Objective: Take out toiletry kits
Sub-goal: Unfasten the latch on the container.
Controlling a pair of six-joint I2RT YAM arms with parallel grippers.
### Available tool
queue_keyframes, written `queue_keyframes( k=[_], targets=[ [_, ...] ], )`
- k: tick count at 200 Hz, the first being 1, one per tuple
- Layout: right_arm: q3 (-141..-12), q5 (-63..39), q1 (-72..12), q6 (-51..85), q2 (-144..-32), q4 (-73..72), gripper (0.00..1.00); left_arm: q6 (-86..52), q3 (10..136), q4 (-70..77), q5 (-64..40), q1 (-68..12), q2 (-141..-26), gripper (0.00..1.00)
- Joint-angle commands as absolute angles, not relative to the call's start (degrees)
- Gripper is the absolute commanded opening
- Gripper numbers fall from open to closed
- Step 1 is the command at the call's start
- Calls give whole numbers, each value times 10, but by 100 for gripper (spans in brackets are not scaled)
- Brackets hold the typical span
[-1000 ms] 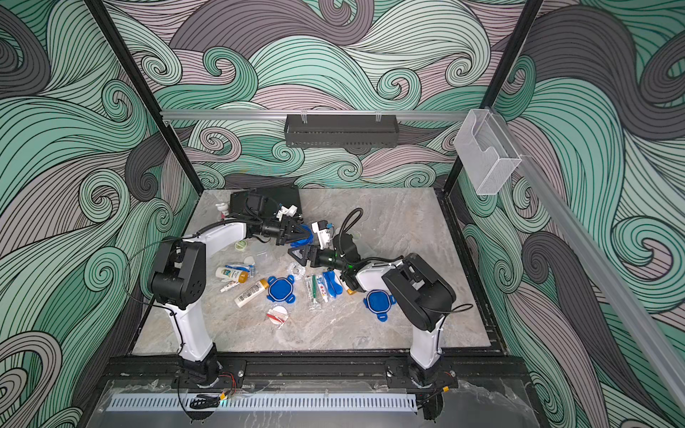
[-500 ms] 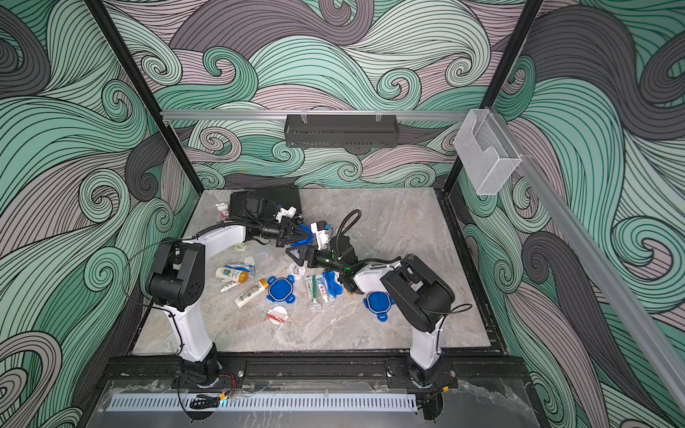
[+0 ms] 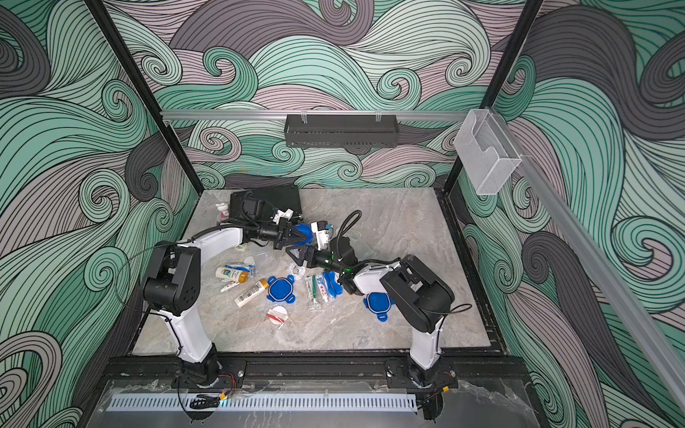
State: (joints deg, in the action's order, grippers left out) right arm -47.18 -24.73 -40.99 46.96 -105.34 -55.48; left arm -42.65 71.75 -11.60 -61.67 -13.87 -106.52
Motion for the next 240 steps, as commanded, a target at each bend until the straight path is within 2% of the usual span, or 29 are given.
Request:
queue_keyframes(
  k=[1,33,98,173,240],
  targets=[
    [-455,-238,-377,474,-1036,-588,82,-424,714,-191,-554,-134,-1086,5],
    [-428,-267,-340,505,-1031,-597,82,-416,720,-198,-550,-132,-1095,5],
    [-497,-331,-327,560,-1081,-602,81,-378,738,-239,-541,-131,-1120,2],
    [-498,-335,-319,626,-1138,-690,81,-369,739,-243,-543,-128,-1132,0],
    [-495,-353,-317,701,-1130,-749,81,-367,735,-241,-542,-125,-1141,0]
  ],
)
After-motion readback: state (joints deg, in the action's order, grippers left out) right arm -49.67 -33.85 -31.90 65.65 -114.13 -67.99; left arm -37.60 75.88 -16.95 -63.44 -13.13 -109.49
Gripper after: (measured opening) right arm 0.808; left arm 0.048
